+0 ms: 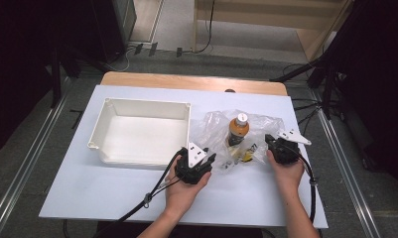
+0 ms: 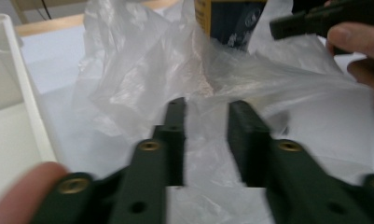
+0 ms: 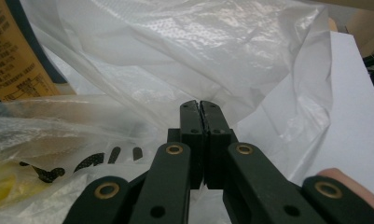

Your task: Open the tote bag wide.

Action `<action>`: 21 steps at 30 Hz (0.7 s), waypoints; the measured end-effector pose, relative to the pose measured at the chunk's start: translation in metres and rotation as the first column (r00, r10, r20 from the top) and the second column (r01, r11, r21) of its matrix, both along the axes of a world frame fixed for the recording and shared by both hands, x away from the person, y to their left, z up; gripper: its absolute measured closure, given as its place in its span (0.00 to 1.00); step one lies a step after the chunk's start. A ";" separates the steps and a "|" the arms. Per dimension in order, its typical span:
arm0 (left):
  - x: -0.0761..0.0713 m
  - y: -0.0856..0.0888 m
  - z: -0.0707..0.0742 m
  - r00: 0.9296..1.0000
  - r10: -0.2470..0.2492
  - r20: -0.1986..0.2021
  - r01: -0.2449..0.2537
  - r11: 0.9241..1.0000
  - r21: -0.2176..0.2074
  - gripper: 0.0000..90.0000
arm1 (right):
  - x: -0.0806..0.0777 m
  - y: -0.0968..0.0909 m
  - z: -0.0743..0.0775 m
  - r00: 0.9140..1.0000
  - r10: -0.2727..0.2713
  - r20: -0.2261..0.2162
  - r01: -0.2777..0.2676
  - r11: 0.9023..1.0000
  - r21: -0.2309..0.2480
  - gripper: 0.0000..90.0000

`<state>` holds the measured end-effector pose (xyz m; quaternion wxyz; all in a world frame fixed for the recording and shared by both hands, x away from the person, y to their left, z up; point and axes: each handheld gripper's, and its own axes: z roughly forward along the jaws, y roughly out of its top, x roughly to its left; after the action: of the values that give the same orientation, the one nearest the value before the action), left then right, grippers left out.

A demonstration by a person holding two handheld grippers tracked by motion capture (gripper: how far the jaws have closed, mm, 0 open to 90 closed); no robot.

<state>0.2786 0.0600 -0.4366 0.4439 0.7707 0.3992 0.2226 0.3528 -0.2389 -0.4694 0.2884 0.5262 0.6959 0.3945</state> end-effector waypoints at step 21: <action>-0.005 0.034 -0.029 0.980 -0.030 -0.198 0.038 0.999 0.037 1.00 | 0.011 -0.004 0.000 0.998 -0.033 -0.050 0.032 0.999 -0.019 1.00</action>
<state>0.2731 0.0936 -0.4659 0.3901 0.8045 0.4235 0.1458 0.3635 -0.2431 -0.4696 0.2822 0.5446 0.6978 0.3699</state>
